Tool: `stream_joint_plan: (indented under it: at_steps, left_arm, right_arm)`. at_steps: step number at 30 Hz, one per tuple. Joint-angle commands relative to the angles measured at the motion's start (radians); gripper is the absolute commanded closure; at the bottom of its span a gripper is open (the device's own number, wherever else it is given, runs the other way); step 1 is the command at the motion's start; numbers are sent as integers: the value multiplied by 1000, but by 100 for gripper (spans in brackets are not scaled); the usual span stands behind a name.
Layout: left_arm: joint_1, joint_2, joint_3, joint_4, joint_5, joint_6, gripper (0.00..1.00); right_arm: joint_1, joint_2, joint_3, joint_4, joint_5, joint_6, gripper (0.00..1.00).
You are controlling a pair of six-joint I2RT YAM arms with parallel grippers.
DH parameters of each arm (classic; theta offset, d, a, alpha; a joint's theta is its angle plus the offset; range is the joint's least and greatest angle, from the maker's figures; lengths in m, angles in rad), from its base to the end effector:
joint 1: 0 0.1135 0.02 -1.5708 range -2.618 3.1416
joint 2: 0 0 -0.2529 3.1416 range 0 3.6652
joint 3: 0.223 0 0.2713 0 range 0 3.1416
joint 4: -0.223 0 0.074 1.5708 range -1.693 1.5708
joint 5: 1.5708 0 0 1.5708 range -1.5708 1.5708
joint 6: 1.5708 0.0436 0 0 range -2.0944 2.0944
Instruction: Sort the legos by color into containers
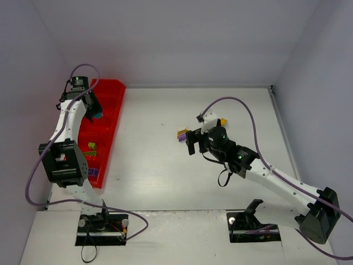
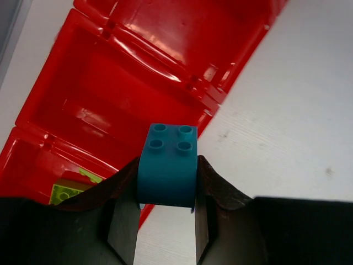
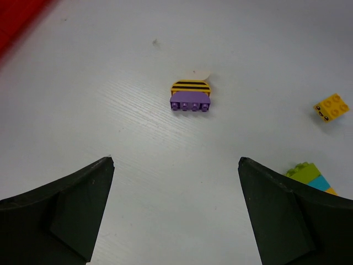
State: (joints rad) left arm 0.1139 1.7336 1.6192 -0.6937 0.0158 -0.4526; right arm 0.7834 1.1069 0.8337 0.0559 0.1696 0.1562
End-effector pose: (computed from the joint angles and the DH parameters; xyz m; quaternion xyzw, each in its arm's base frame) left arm 0.4093 0.0461 0.3074 -0.2566 0.8920 -0.0700 0.3656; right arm 0.2121 0.2009 0.3008 -0.1892 0.7553 0.2236 0.5863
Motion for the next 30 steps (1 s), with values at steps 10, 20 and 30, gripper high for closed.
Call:
stream_joint_plan:
  at_steps: [10, 20, 30]
  left_arm:
    - [33, 119, 120, -27, -100, 11, 55]
    - [18, 31, 96, -55, -30, -8, 33]
    - [-198, -213, -100, -23, 68, -15, 33]
  right_arm:
    - [-95, 28, 18, -40, 77, 68, 9]
    - [-177, 163, 99, -96, 108, 118, 12]
    - [-297, 266, 183, -212, 214, 275, 23]
